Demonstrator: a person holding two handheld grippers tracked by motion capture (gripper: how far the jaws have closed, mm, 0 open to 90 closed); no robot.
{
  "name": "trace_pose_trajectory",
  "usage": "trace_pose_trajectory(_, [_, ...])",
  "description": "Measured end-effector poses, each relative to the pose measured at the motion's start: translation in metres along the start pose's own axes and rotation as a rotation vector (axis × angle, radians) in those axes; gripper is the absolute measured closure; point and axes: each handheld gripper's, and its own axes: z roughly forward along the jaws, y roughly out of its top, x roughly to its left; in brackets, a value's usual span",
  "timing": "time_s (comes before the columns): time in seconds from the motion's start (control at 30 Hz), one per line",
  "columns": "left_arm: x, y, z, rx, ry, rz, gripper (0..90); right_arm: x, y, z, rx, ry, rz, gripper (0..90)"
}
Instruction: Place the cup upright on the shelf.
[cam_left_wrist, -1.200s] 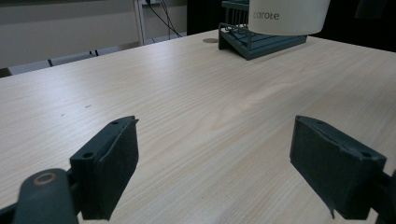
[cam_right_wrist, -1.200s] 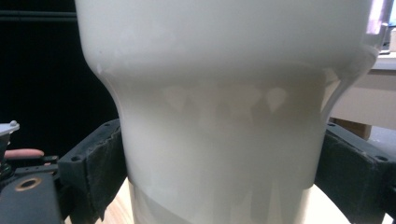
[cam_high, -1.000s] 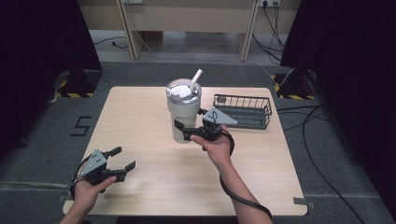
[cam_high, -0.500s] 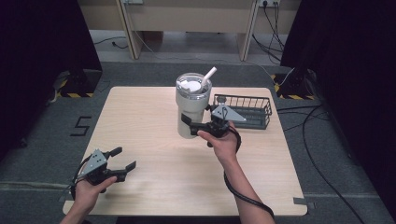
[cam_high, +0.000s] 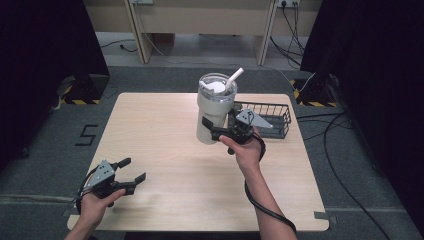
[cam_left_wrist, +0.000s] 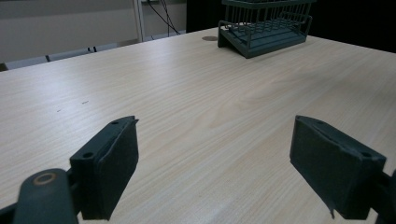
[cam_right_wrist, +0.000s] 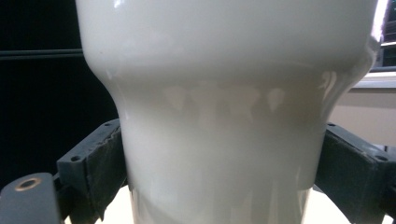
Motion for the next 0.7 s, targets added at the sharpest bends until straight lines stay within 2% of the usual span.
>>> trace_pose_trajectory(0.7, [0.000, 0.000, 0.000, 0.003, 0.001, -0.001, 15.1, -0.021, 0.018, -0.017, -0.057, -0.060, -0.003, 11.2])
